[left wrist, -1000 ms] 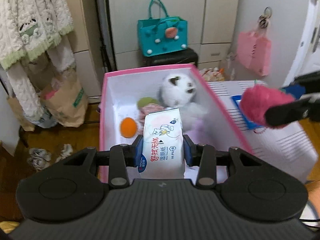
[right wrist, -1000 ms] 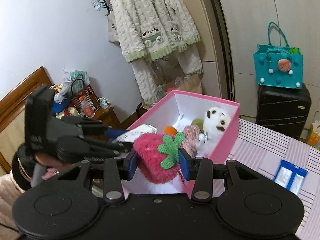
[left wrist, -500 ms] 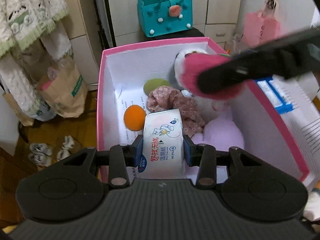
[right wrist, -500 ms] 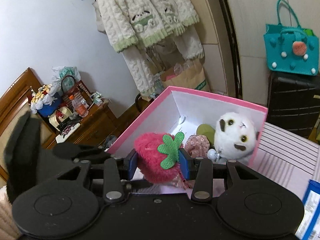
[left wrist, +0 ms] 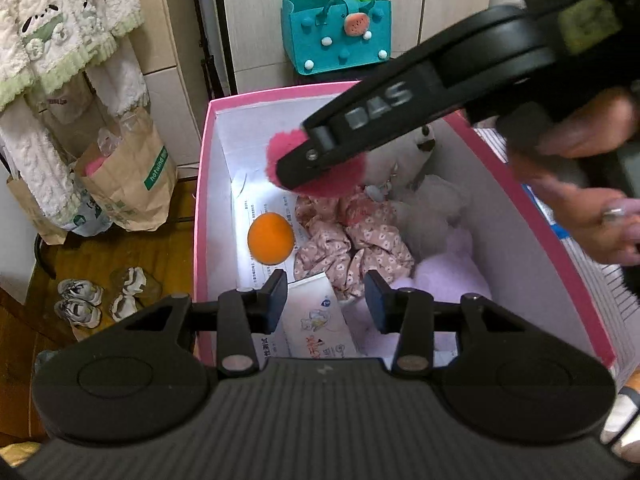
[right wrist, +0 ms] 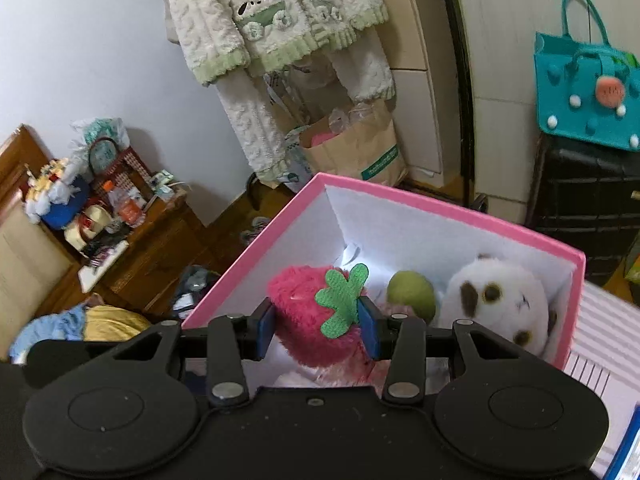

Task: Organize soft objects
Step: 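Lower strawberry plush into box and open right gripper while left gripper releases wipes pack, then withdraw both tools from the box toward the blue wipes pack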

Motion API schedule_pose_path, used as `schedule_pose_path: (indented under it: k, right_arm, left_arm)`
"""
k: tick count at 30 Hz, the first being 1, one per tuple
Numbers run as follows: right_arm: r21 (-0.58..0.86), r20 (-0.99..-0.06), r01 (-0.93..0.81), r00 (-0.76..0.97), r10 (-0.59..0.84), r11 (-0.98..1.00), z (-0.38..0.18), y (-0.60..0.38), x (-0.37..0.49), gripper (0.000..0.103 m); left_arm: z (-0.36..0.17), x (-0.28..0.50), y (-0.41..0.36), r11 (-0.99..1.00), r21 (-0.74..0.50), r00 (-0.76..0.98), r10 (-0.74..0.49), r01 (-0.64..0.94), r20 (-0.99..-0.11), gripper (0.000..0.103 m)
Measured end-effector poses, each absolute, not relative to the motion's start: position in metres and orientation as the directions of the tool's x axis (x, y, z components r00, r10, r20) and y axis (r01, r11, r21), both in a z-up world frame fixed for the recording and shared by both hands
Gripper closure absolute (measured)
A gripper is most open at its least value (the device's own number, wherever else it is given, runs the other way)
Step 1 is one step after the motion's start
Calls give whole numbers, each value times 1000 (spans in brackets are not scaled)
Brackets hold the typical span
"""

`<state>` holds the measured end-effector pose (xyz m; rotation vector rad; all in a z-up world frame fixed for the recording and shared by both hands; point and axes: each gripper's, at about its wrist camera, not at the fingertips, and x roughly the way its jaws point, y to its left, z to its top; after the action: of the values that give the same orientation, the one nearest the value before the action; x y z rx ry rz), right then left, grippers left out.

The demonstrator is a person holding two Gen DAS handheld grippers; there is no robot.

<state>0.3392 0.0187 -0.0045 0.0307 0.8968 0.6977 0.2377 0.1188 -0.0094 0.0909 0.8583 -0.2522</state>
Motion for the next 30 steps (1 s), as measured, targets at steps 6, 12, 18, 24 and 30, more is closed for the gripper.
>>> schedule_pose_path:
  k: [6, 12, 18, 24, 30]
  right_arm:
    - [258, -697, -537, 472, 539, 803, -5, 30, 351, 49]
    - [288, -679, -525, 477, 557, 801, 3, 14, 342, 48]
    - [273, -677, -549, 474, 563, 790, 23, -2, 309, 48]
    - [269, -665, -565, 477, 575, 780, 46, -24, 271, 48]
    - [271, -646, -580, 482, 592, 768, 68, -46, 237, 48]
  left_arm:
    - [-1, 231, 124, 969, -31, 655, -191, 247, -731, 59]
    - [11, 218, 128, 968, -14, 688, -189, 251, -701, 56]
    - [17, 209, 133, 968, -32, 693, -200, 248, -693, 53]
    - [27, 198, 137, 970, -27, 697, -192, 240, -691, 52]
    - [47, 179, 136, 962, -22, 696, -213, 273, -685, 50]
